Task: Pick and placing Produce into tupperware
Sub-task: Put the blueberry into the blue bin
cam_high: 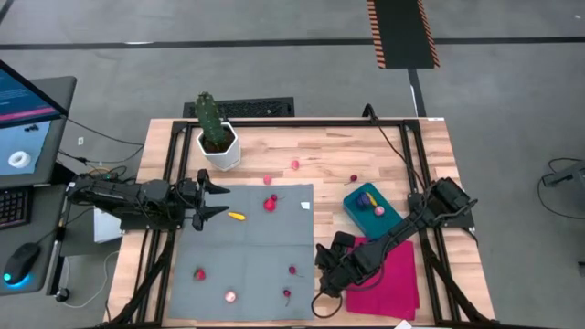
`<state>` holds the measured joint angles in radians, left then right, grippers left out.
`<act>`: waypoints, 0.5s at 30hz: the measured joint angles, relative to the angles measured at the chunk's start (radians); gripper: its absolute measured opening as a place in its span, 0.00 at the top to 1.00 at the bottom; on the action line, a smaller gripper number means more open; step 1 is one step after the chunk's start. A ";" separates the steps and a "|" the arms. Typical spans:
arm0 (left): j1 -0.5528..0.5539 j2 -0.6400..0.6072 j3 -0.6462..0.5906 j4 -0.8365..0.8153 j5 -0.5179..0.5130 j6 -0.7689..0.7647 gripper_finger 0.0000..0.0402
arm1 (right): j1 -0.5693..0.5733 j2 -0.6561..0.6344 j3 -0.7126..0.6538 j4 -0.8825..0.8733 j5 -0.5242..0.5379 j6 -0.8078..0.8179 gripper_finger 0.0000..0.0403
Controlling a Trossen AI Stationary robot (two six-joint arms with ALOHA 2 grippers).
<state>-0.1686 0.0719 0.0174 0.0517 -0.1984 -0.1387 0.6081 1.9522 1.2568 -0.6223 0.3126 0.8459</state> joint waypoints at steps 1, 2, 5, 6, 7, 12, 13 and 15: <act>0.000 0.000 0.000 0.000 0.000 0.000 0.38 | -0.001 0.000 0.000 -0.001 0.004 0.000 0.25; 0.000 0.000 0.000 0.000 0.000 0.000 0.38 | -0.002 0.000 0.000 -0.002 0.011 0.003 0.25; 0.000 0.000 0.000 0.000 0.000 0.000 0.38 | -0.013 0.000 -0.003 -0.006 0.007 0.019 0.25; 0.000 0.000 0.000 0.000 0.000 0.000 0.38 | -0.018 0.000 -0.006 -0.009 0.005 0.026 0.25; 0.000 0.000 0.000 0.000 0.000 0.000 0.38 | -0.022 0.000 -0.010 -0.015 0.005 0.035 0.25; 0.000 0.000 0.000 0.000 0.000 0.000 0.38 | -0.036 0.000 -0.029 -0.036 0.000 0.077 0.25; 0.000 0.000 0.000 0.000 0.000 0.000 0.38 | -0.035 0.000 -0.033 -0.036 -0.005 0.079 0.25; 0.000 0.000 0.000 0.000 0.000 0.000 0.38 | -0.035 0.000 -0.036 -0.038 -0.016 0.082 0.25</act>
<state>-0.1685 0.0715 0.0170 0.0517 -0.1982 -0.1387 0.5734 1.9522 1.2205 -0.6599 0.2969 0.9278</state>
